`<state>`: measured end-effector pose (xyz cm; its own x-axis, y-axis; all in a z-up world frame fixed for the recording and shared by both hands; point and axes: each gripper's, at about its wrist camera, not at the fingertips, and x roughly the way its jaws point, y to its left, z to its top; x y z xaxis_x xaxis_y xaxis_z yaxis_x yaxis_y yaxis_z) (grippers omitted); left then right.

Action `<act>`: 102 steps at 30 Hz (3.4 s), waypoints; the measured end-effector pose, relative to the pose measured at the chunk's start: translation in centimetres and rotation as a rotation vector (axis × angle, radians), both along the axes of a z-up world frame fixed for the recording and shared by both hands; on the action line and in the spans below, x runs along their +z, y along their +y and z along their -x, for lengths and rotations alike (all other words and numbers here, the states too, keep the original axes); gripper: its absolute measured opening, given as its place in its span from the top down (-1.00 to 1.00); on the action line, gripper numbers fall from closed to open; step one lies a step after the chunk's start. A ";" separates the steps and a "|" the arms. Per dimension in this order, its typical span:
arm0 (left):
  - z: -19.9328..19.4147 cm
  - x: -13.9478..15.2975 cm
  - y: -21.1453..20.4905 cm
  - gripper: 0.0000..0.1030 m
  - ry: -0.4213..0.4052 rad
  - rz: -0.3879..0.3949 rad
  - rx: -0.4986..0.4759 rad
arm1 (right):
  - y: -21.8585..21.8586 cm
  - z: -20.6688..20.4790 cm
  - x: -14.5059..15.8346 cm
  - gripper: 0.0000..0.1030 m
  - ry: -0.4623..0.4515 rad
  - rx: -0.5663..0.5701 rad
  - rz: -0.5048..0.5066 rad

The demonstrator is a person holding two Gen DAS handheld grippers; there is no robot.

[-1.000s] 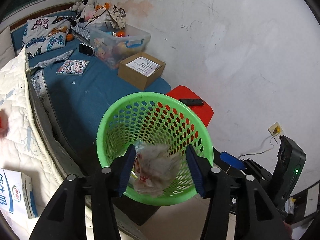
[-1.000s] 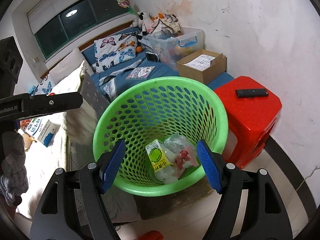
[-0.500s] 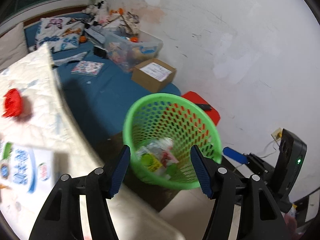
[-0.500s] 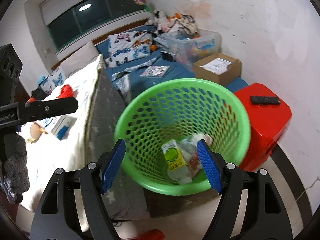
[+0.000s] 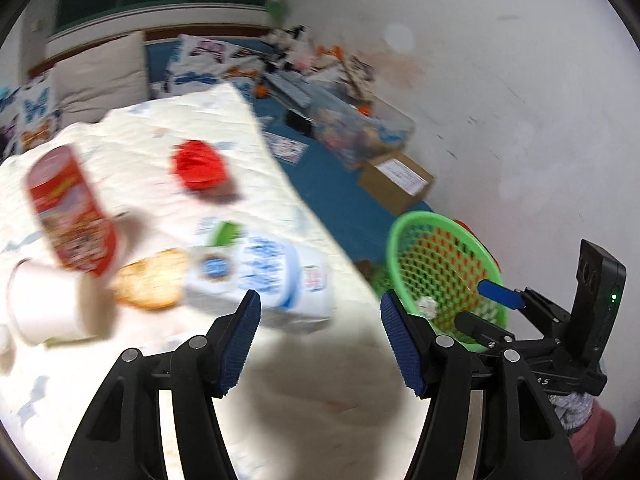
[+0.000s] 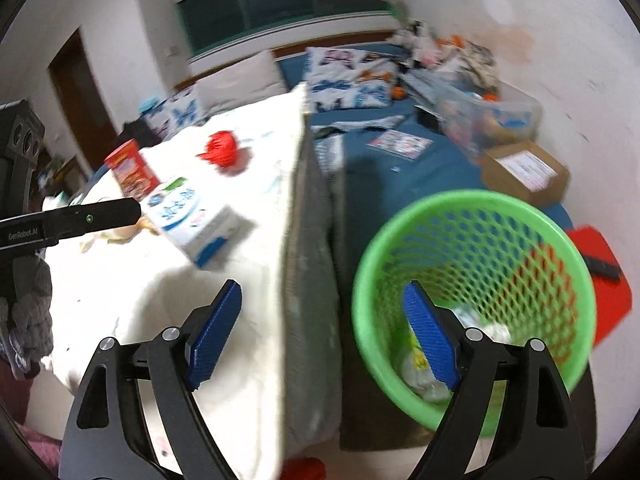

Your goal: Collect trash

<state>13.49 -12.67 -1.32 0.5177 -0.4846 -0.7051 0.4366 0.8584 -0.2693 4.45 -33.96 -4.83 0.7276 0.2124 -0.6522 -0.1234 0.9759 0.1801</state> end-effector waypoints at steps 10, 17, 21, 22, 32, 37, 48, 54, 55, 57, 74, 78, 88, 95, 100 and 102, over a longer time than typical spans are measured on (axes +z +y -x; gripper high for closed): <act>0.5 -0.7 9.1 -0.16 0.008 -0.011 0.181 | 6.7 -3.9 1.0 -0.73 -0.024 0.223 0.089; -0.2 -1.2 13.9 -0.16 0.021 -0.022 0.290 | 11.2 -7.3 0.8 -0.77 -0.023 0.354 0.168; -1.1 -1.4 16.0 -0.16 0.025 -0.041 0.334 | 13.2 -9.0 0.4 -0.78 -0.022 0.407 0.222; -1.4 -1.4 16.6 -0.16 0.021 -0.046 0.341 | 13.7 -9.5 0.3 -0.78 -0.018 0.424 0.229; -4.2 -1.9 19.3 -0.20 0.041 -0.057 0.318 | 16.6 -12.8 -0.9 -0.84 0.018 0.554 0.318; -5.6 -2.6 19.6 -0.20 0.072 -0.055 0.277 | 17.2 -14.4 -1.9 -0.85 0.059 0.596 0.328; -6.6 -3.4 19.3 -0.20 0.111 -0.009 0.197 | 17.1 -15.5 -3.5 -0.77 0.135 0.622 0.285; -6.3 -3.6 18.4 -0.08 0.108 -0.014 0.163 | 16.7 -14.5 -3.2 -0.52 0.132 0.601 0.274; -6.2 -3.6 18.3 -0.03 0.108 -0.012 0.161 | 16.6 -14.4 -3.1 -0.52 0.127 0.591 0.270; -5.9 -3.6 18.2 0.11 0.103 -0.006 0.156 | 16.0 -14.1 -2.7 -0.46 0.119 0.569 0.248; -0.3 -0.8 16.3 0.93 0.002 0.027 0.120 | 12.8 -9.2 0.6 -0.30 0.061 0.402 0.092; 0.9 0.5 15.6 0.93 -0.028 0.043 0.104 | 12.0 -7.9 1.2 -0.30 0.044 0.367 0.074; 1.8 2.2 10.9 0.93 -0.056 0.080 0.000 | 6.0 -5.5 1.7 -0.30 0.048 0.194 0.077; 1.5 2.8 5.6 0.93 -0.064 0.091 -0.099 | -1.0 -4.4 0.8 -0.30 0.074 0.021 0.124; 1.3 2.9 2.6 0.93 -0.061 0.089 -0.151 | -5.2 -4.0 -0.5 -0.30 0.100 -0.093 0.151; 1.3 2.9 1.6 0.93 -0.058 0.085 -0.168 | -6.5 -3.9 -0.9 -0.30 0.110 -0.130 0.161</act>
<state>12.15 -11.10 1.59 0.4635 -0.6241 -0.6290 0.5885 0.7476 -0.3080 8.30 -40.44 -5.77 0.6647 0.0083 -0.7471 0.0170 0.9995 0.0263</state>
